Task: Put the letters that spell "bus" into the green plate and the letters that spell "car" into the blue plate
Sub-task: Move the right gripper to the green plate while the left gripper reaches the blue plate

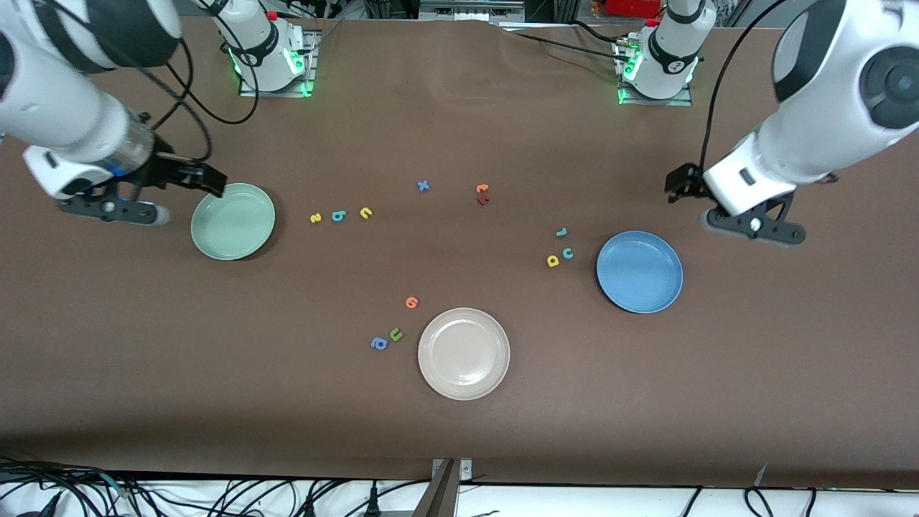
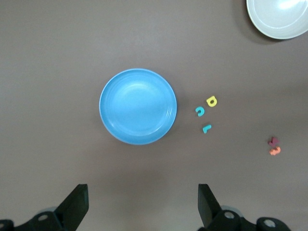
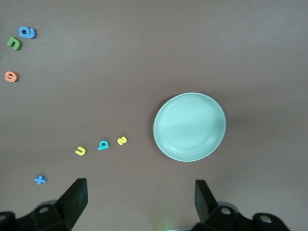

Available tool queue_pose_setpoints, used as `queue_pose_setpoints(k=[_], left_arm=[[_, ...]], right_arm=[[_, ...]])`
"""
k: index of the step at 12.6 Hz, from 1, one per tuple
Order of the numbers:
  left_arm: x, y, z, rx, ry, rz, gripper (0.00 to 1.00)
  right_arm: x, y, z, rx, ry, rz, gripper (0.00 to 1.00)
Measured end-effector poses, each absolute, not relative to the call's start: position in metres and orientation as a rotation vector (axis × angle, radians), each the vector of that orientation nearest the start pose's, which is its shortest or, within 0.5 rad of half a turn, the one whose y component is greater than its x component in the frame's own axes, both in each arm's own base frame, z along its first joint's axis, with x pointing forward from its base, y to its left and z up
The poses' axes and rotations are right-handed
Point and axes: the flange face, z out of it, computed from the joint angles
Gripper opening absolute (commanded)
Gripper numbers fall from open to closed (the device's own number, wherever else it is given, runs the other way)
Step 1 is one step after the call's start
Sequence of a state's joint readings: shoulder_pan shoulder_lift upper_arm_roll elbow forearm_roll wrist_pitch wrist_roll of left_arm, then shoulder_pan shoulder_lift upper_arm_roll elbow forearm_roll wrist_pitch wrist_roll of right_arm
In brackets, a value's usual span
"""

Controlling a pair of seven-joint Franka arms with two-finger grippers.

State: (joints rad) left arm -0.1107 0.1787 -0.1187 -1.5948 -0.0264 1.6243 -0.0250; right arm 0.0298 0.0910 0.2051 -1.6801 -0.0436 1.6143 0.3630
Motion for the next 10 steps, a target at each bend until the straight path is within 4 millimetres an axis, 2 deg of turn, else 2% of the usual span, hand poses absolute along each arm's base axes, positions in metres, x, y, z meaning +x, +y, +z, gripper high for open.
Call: queue_pose_setpoints(k=[2, 5, 7, 10], left_arm=[[0.598, -0.153, 0.480, -3.160, 0.305, 0.267, 1.00], [0.601, -0.211, 0.435, -3.161, 0.264, 0.254, 1.00], [0.602, -0.236, 0.405, -3.168, 0.217, 0.227, 1.00], [0.600, -0.257, 0.363, -3.169, 0.187, 0.203, 1.00]], right_arm=[[0.552, 0.144, 0.492, -3.168, 0.171, 0.272, 0.98], [0.535, 0.166, 0.424, -3.145, 0.119, 0.297, 0.98], [0.518, 0.173, 0.377, -3.143, 0.091, 0.287, 0.98], [0.486, 0.168, 0.312, -3.145, 0.009, 0.336, 0.94]])
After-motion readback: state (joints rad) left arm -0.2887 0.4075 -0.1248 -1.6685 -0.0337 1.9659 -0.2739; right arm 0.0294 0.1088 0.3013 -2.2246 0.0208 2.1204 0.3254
